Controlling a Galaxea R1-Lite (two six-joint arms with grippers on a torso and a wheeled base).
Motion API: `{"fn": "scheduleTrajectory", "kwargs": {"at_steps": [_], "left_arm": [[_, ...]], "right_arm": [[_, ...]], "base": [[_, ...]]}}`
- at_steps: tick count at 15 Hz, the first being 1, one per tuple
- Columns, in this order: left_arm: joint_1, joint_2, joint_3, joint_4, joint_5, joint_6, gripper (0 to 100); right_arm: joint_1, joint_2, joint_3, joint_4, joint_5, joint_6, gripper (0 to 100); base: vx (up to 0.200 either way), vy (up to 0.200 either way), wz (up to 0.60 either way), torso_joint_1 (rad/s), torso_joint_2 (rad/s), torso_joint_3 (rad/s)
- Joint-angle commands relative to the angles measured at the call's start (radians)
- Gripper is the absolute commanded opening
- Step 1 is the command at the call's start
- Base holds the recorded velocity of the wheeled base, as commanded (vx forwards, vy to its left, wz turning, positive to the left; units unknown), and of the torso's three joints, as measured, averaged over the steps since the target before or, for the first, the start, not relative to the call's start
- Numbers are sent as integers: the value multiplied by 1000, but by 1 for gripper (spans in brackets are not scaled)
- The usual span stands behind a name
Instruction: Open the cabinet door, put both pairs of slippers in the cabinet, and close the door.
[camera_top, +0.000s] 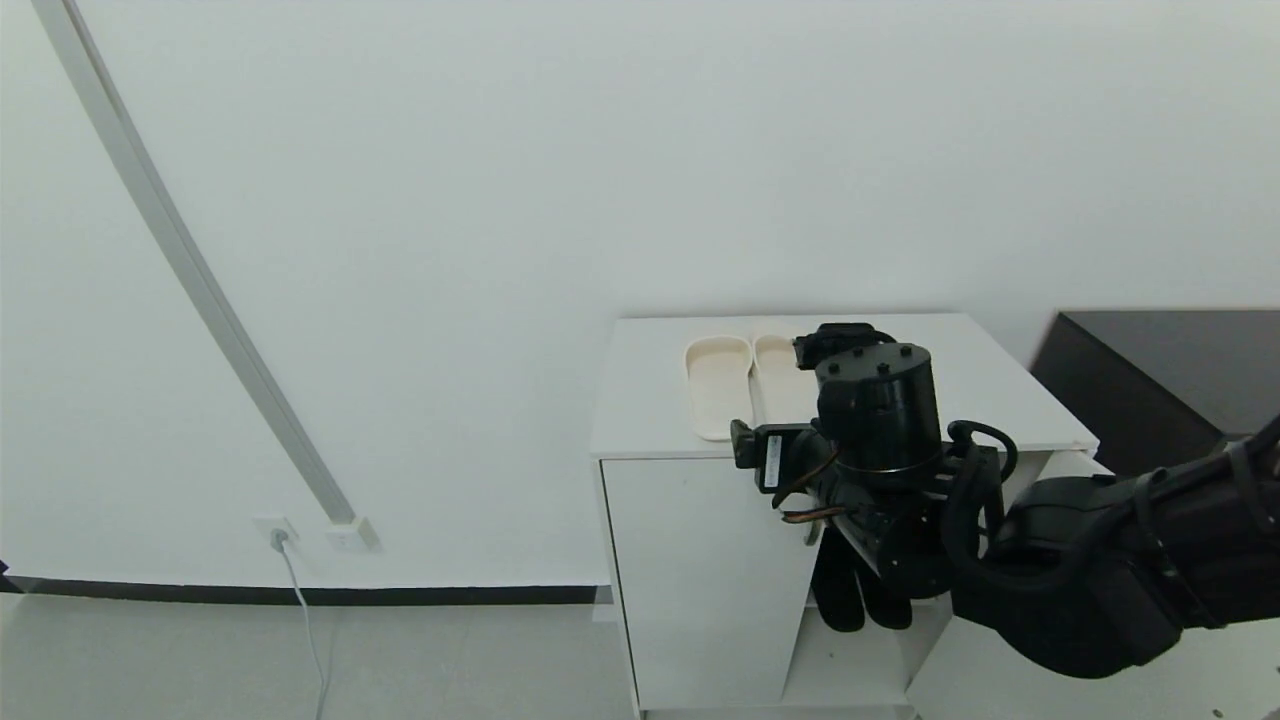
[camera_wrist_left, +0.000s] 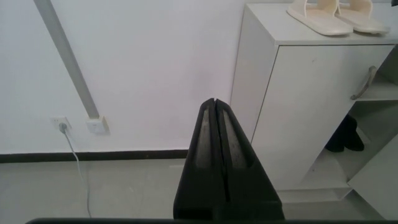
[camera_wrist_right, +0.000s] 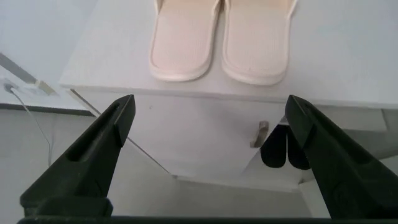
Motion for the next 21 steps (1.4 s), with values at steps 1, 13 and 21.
{"fn": "scheduleTrajectory", "kwargs": {"at_steps": [1, 13, 21], "left_arm": [[0, 1, 0, 0, 0, -1, 0], [0, 1, 0, 0, 0, -3, 0], [0, 1, 0, 0, 3, -6, 0]], "right_arm": [[-1, -5, -1, -1, 1, 1, 100], [-18, 144, 25, -133, 1, 25, 100], [-95, 276, -147, -158, 47, -50, 100]], "base": [[200, 0, 0, -12, -7, 12], [117, 0, 0, 3, 2, 1], [0, 0, 0, 0, 0, 0]]}}
